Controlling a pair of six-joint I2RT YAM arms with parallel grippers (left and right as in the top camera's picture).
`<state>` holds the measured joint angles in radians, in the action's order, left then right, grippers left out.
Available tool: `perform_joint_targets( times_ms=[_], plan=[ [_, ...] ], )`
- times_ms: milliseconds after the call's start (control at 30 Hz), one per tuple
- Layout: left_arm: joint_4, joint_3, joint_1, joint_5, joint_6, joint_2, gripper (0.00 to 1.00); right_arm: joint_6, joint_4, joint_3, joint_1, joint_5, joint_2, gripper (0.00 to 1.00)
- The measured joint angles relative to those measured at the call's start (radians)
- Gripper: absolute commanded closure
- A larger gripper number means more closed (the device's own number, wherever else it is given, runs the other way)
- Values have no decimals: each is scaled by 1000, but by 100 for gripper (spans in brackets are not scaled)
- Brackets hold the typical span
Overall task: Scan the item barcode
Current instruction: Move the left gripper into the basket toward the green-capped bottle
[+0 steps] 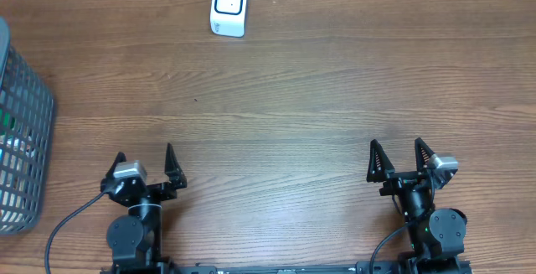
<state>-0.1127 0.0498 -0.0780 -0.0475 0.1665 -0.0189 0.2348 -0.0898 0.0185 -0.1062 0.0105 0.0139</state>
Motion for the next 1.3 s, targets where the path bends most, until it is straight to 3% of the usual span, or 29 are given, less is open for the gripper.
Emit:
perform_joint_targets(
  times_ms=[167,400,600,800,933,1167,1300],
  plan=[
    [-2,138,0,11,39,-96,0,0,0,0,0,0,0,0],
    [-164,511,0,30,41,-457,0,0,0,0,0,0,0,0],
    [-512,1057,0,44,29,-839,0,0,1,0,0,0,0,0],
    [-959,1614,0,77,18,-1168,0,0,0,0,0,0,0,0],
    [-1136,1878,0,83,18,-1322,0,0,0,0,0,0,0,0],
    [-1138,1943,-22,90,-16,-1366,0,0,0,0,0,0,0,0],
    [-1141,1952,-172,98,-12,-1379,0,0,0,0,0,0,0,0]
  ],
)
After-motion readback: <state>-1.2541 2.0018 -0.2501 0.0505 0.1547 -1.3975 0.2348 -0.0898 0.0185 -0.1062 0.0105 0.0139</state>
